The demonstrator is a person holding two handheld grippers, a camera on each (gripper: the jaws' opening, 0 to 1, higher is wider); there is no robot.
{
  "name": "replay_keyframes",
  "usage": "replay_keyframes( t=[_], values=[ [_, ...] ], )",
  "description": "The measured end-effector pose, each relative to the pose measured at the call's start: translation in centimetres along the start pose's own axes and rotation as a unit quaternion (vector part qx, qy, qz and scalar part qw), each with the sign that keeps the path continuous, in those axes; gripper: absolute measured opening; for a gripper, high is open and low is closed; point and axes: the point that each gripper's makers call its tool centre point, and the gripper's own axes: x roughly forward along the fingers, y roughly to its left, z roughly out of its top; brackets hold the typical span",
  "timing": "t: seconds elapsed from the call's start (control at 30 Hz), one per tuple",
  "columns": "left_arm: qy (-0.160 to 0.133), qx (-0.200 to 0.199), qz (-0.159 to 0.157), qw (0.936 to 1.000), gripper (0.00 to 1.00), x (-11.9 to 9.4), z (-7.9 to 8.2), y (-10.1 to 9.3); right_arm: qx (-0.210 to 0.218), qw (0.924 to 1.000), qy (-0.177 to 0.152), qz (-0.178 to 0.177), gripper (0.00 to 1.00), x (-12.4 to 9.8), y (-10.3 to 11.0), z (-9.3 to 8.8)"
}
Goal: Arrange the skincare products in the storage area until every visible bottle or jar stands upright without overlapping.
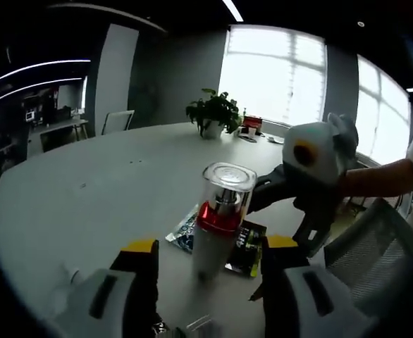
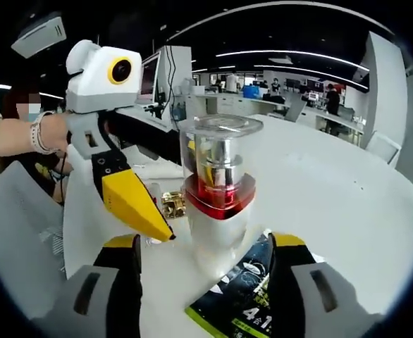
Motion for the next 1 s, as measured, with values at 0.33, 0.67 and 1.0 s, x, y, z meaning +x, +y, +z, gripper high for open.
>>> replay_keyframes(
  t=[0.33,0.67,1.0],
  values=[
    [0.004,-0.008,0.016,0.9998,0.62,-2.2,-0.5,0.7,0.023,0.9997,-0.003,0.004,0.83,-0.7,0.4,0.6],
    [0.018,-0.025,0.032,0.9990,0.71,-5.1,-1.5,0.9,0.027,0.9996,0.009,0.004,0.91,-1.4,1.0,0.8],
    [0.025,-0.036,0.045,0.9980,0.80,-7.6,-2.6,1.1,0.021,0.9997,0.007,0.008,0.96,-2.3,2.3,1.8]
  ],
)
